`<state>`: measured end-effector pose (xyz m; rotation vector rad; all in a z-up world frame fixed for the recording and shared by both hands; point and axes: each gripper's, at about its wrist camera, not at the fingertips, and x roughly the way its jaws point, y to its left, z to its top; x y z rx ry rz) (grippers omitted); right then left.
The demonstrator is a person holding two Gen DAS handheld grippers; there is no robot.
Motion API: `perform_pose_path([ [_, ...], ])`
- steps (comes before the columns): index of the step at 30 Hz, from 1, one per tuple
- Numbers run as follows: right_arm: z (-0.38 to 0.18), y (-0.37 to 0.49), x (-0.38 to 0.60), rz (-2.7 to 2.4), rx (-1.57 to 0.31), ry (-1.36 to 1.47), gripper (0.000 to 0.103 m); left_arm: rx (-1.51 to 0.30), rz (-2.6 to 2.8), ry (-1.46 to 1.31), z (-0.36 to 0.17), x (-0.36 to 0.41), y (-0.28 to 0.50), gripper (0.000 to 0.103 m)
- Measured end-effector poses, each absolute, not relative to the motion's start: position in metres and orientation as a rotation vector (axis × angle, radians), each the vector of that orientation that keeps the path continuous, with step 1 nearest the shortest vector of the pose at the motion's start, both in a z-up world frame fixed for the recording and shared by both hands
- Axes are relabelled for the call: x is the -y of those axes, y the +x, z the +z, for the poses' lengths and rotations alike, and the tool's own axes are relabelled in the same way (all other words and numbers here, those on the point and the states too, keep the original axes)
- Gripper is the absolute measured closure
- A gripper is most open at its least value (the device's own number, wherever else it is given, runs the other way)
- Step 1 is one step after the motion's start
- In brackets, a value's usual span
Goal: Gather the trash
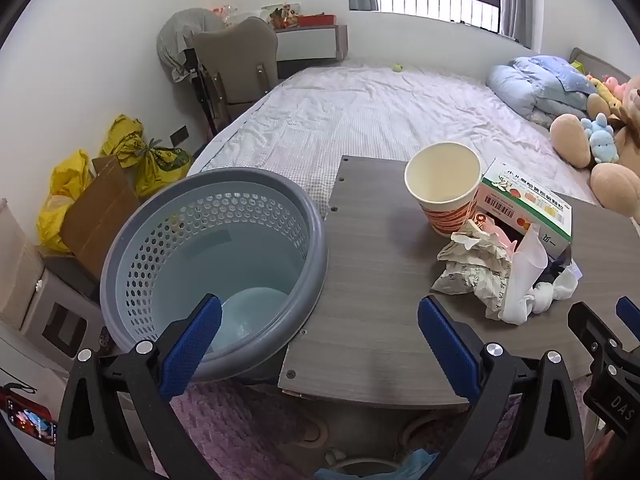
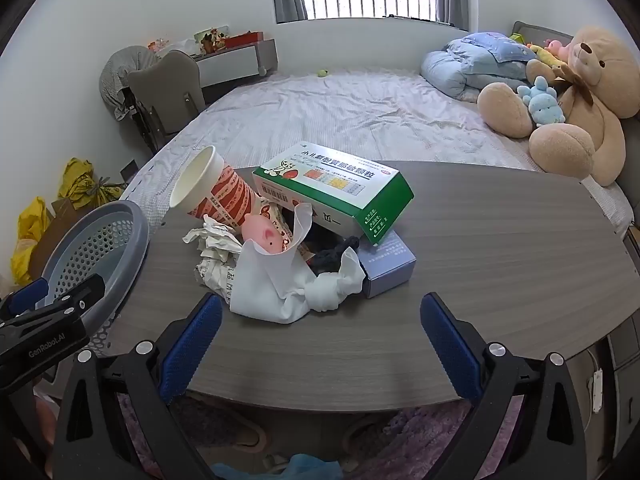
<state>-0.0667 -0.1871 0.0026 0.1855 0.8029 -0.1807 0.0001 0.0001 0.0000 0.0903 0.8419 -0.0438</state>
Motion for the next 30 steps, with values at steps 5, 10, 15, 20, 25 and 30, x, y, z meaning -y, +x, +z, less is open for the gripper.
perform_pose_path([
  [5, 0.005, -0.069, 0.186, -0.18, -0.802, 0.187, 0.008, -0.836, -0.044, 0.094, 0.002, -0.001, 0.002, 0.006],
  [10, 0.011, -0.073, 0.19, -0.176, -0.79, 0.192, 0.008, -0.827, -0.042, 0.102, 0.011, 0.001, 0.004, 0.006],
  [15, 0.011, -0.078, 0.188, -0.174, -0.774, 0.201, 0.008, -0.795, -0.038, 0.12, 0.012, 0.006, -0.013, 0.006],
  [20, 0.013, -0.081, 0.189, -0.173, -0.765, 0.203, 0.008, -0.787, -0.037, 0.127, 0.015, 0.008, -0.016, 0.006],
  [25, 0.013, -0.083, 0.191, -0.172, -0.759, 0.209, 0.008, -0.78, -0.036, 0.129, 0.017, 0.008, -0.019, 0.006],
  [30, 0.014, -0.083, 0.191, -0.171, -0.757, 0.21, 0.008, -0.776, -0.036, 0.13, 0.019, 0.007, -0.021, 0.006],
])
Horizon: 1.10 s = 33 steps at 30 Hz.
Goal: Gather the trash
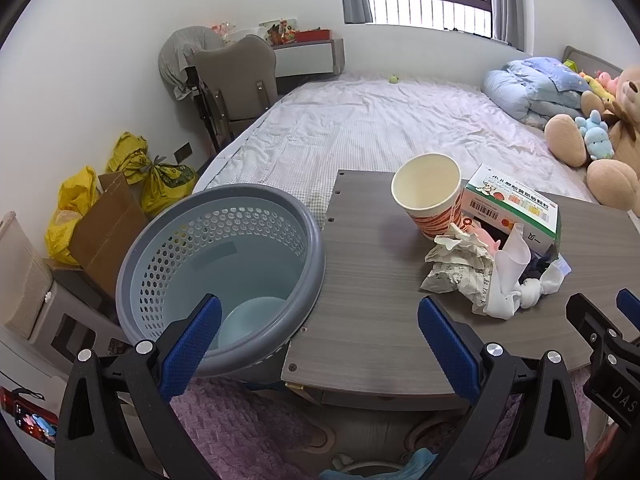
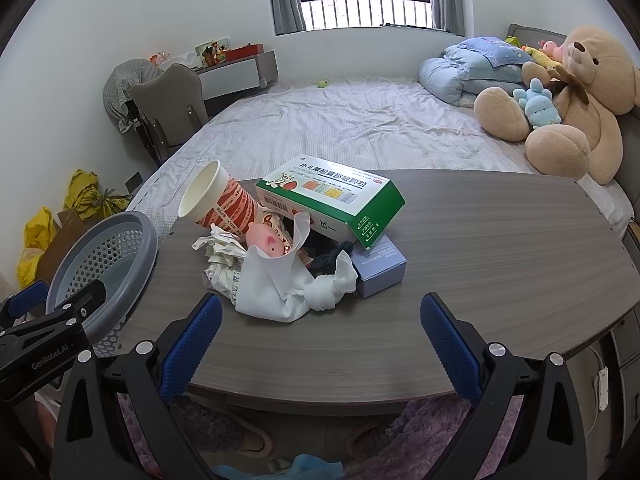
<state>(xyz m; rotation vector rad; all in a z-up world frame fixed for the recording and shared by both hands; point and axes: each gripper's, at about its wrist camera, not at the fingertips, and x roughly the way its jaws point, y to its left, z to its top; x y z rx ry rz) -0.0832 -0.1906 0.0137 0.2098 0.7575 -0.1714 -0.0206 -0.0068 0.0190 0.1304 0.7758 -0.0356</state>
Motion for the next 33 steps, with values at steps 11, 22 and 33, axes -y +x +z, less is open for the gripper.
perform_pose_path([
  [11, 0.0157, -0.0859, 0.1918, -0.172, -0.751, 0.214, 0.008, -0.77, -0.037, 0.138, 0.0232, 0.0079, -0.0225, 0.006],
  [22, 0.0176, -0.0882, 0.1924, -0.17, -0.744, 0.219, 0.008, -0.768, -0.037, 0.137, 0.0228, 0.0081, -0.0237, 0.006],
  [33, 0.0177, -0.0884, 0.1929, -0.171, -0.745, 0.22, 0.008, -0.768, -0.037, 0.138, 0.0221, 0.0088, -0.0242, 0.006],
])
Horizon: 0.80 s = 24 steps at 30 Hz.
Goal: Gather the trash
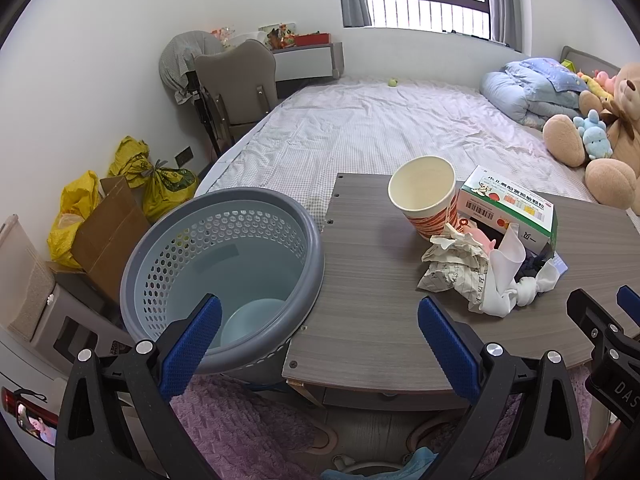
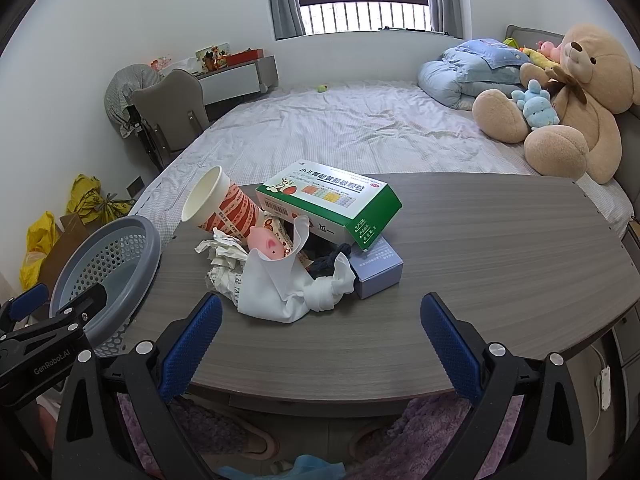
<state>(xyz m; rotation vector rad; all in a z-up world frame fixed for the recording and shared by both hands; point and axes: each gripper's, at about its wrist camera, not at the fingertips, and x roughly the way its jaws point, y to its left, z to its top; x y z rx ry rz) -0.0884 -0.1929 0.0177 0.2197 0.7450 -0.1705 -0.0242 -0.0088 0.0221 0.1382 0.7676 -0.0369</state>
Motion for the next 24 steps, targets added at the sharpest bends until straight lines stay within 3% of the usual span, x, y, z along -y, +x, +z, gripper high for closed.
perform_pose_path([
  [24, 0.0187, -0.0935, 0.1943, -0.172, -0.734, 0.224, 0.008, -0.759, -0.038, 0.139, 0.0241, 0.0107, -0.0267, 0.006],
])
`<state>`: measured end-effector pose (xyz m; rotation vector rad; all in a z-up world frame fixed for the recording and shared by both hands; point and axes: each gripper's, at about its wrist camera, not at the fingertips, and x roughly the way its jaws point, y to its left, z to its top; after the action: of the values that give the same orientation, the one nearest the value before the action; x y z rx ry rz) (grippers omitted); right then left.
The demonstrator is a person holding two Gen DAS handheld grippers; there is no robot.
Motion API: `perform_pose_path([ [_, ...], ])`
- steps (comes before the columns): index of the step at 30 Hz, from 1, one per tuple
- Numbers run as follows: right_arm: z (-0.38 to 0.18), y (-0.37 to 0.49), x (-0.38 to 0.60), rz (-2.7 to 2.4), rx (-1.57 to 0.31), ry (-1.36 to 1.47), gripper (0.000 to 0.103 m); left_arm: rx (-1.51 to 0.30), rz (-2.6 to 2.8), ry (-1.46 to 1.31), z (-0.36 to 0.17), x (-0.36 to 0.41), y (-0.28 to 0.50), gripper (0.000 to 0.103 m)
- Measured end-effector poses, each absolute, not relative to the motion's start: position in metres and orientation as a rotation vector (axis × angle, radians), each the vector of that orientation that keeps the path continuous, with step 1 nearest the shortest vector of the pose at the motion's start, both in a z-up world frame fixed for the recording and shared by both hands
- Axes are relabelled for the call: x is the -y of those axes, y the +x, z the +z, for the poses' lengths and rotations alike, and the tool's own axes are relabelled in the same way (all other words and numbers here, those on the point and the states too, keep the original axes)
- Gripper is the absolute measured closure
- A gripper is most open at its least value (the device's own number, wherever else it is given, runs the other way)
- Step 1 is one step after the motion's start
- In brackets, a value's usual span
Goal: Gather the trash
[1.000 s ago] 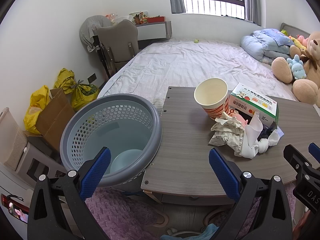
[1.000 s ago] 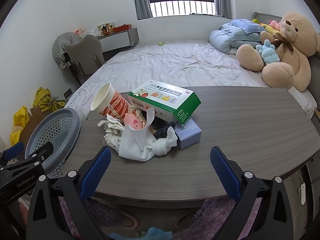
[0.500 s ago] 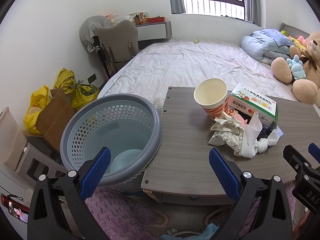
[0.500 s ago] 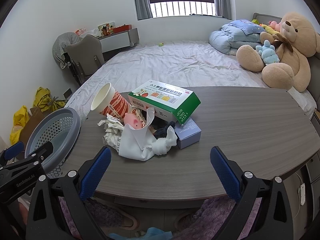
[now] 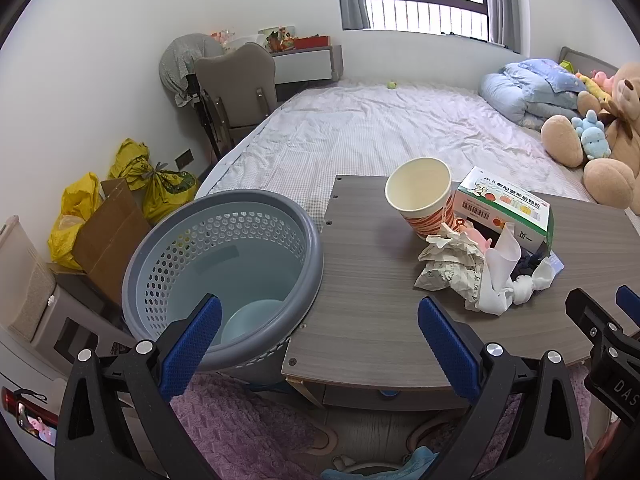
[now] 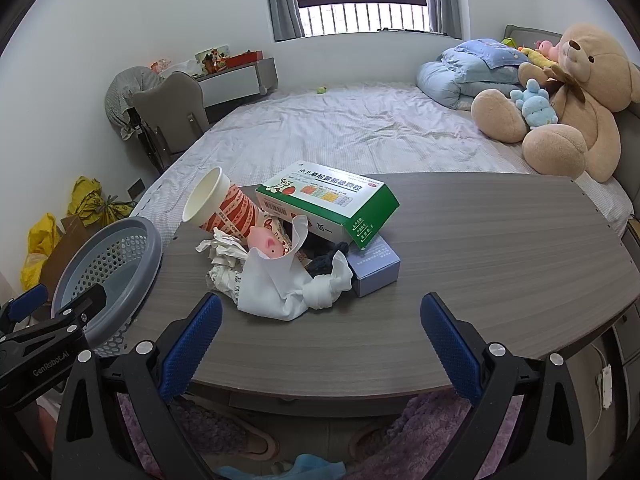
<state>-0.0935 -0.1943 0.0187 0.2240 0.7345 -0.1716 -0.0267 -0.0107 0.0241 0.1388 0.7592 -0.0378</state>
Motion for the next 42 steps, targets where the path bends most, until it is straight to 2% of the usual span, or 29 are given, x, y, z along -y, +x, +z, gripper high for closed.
perform_pose_path([
  [21, 0.012, -0.088, 0.196, -0.177, -0.753, 0.212, 0.008, -0.78, -0.048, 0.142, 0.016, 0.013, -0.025, 0.006],
  [42, -0.021, -0.061, 0.23, -0.166, -0.811, 0.255, 0.008, -0.855, -0.077, 0.148, -0.012, 0.031, 0.001, 0.006],
])
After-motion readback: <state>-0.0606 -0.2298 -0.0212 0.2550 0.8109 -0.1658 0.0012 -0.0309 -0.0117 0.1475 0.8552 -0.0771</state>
